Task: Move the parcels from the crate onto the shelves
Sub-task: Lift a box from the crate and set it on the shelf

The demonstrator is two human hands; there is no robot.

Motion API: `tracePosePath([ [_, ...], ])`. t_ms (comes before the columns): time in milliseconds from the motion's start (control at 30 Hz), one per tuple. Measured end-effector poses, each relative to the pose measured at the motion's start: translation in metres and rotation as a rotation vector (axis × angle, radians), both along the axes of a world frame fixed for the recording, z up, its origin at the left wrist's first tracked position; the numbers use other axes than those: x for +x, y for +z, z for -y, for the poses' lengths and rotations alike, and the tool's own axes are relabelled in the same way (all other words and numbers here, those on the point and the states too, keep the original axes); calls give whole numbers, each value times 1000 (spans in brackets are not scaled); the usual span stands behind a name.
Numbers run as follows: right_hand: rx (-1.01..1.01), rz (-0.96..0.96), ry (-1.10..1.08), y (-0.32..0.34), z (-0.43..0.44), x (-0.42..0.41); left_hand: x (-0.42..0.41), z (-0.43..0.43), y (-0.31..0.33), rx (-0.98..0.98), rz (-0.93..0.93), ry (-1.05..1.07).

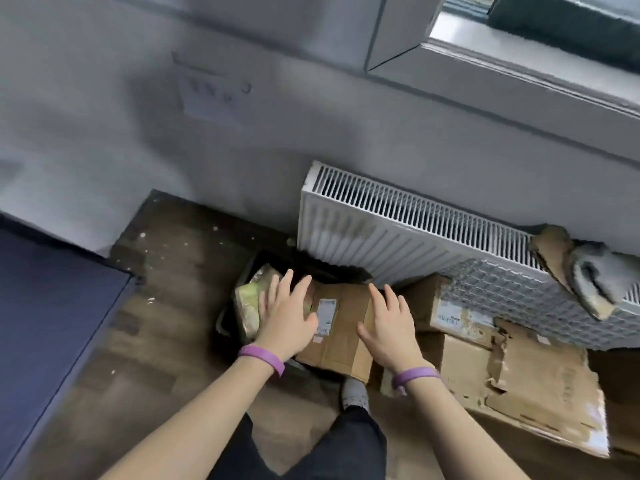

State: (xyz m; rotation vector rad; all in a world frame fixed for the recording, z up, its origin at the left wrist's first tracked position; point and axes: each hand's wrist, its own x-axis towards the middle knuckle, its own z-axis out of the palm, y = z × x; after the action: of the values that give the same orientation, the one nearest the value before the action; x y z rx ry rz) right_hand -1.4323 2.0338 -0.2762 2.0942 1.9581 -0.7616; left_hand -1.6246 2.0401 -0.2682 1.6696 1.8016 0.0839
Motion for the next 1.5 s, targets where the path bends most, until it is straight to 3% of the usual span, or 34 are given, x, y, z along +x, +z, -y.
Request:
tracePosePath([
  [200, -94, 45, 333, -65, -59, 42, 57, 10, -76, -145, -29, 323],
  [433, -191, 172, 617, -194, -98, 65, 109, 37, -202, -291, -16, 471],
  [733, -169, 332, 803, -373, -124, 68, 140, 72, -375, -427, -4, 580],
  [900, -151, 489, 774, -409, -133, 75, 157, 80, -418, -666, 199, 829],
  [1000, -145, 462, 684, -413, -136, 75, 171, 80, -429, -711, 505, 1046],
  [1100, -156, 422, 600, -397, -130, 78, 183, 83, -419, -633, 649, 1176],
  [1300, -171, 380, 483, -297, -111, 96, 188, 102, -331, -610, 777, 1178],
  [1500, -9, 171, 384, -156, -97, 57, 118, 91, -203, -364, 684, 1081],
])
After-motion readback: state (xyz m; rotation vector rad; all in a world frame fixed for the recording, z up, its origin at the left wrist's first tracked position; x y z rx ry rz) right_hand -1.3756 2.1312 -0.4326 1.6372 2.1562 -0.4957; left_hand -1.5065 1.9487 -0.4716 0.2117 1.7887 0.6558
